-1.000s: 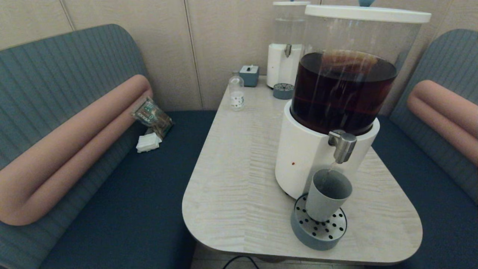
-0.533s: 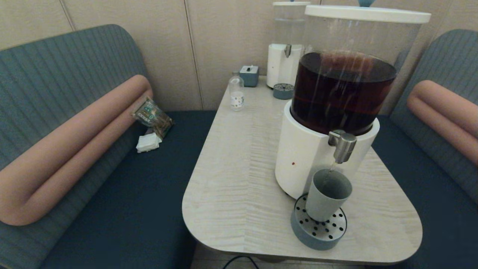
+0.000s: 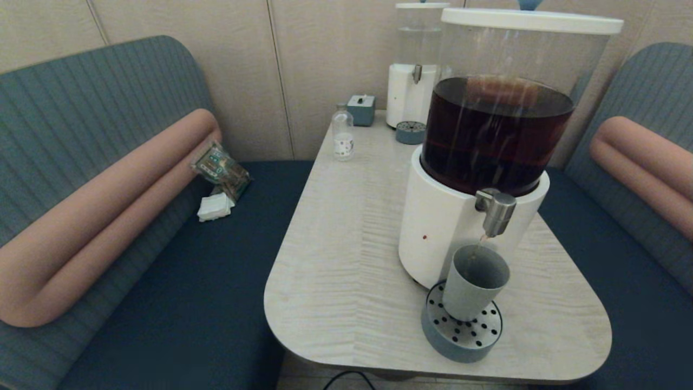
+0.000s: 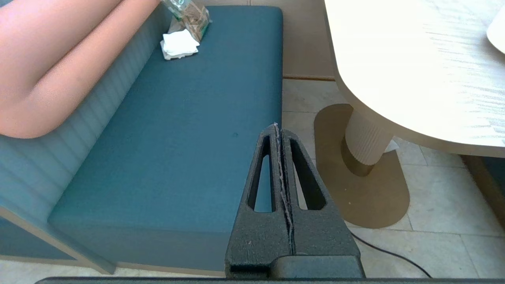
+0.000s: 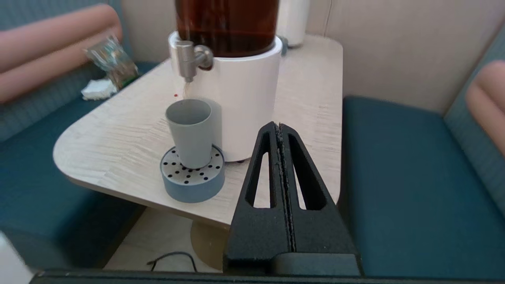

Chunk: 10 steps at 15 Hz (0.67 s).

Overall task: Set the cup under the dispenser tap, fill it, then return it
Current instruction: Turn off the faucet

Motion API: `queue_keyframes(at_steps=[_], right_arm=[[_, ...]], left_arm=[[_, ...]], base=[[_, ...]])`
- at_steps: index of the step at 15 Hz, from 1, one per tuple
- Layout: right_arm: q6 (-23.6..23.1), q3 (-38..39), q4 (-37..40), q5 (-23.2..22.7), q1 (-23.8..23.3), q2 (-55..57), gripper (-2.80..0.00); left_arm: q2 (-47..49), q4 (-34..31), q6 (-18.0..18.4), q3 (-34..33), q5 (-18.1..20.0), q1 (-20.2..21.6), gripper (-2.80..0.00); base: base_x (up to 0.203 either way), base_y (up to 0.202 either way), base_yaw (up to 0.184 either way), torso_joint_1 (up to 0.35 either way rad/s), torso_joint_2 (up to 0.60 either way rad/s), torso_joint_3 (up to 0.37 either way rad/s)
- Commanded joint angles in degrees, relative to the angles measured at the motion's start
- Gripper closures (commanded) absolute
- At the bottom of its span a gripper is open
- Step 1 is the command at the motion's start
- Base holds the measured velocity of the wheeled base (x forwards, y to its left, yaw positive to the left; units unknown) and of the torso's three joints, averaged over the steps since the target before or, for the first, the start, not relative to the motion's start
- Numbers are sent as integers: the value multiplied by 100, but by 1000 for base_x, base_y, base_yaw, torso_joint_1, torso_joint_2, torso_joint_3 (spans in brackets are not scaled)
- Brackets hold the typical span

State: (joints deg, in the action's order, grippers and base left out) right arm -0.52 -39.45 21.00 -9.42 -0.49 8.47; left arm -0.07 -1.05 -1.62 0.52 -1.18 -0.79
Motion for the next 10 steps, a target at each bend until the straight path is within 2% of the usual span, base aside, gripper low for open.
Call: queue_keyframes(at_steps=[1, 4, 6, 7, 10], right_arm=[[-5, 194, 4, 4, 46, -603, 0], [84, 734, -55, 342, 58, -847, 0], [74, 1258, -277, 393, 58, -847, 0], [51, 1662, -638, 420, 58, -847, 0], [-58, 2990, -2382, 597, 58, -847, 0]], left_arm=[[-1, -1, 3, 0, -5, 0, 0], [-1, -1, -5, 0, -5, 0, 0], [-1, -1, -5, 0, -5, 0, 0], [-1, -1, 4, 0, -5, 0, 0], [-1, -1, -5, 0, -5, 0, 0]], base=[[0, 0, 0, 0, 0, 0], [0, 0, 0, 0, 0, 0], [0, 0, 0, 0, 0, 0], [0, 0, 0, 0, 0, 0], [0, 0, 0, 0, 0, 0]])
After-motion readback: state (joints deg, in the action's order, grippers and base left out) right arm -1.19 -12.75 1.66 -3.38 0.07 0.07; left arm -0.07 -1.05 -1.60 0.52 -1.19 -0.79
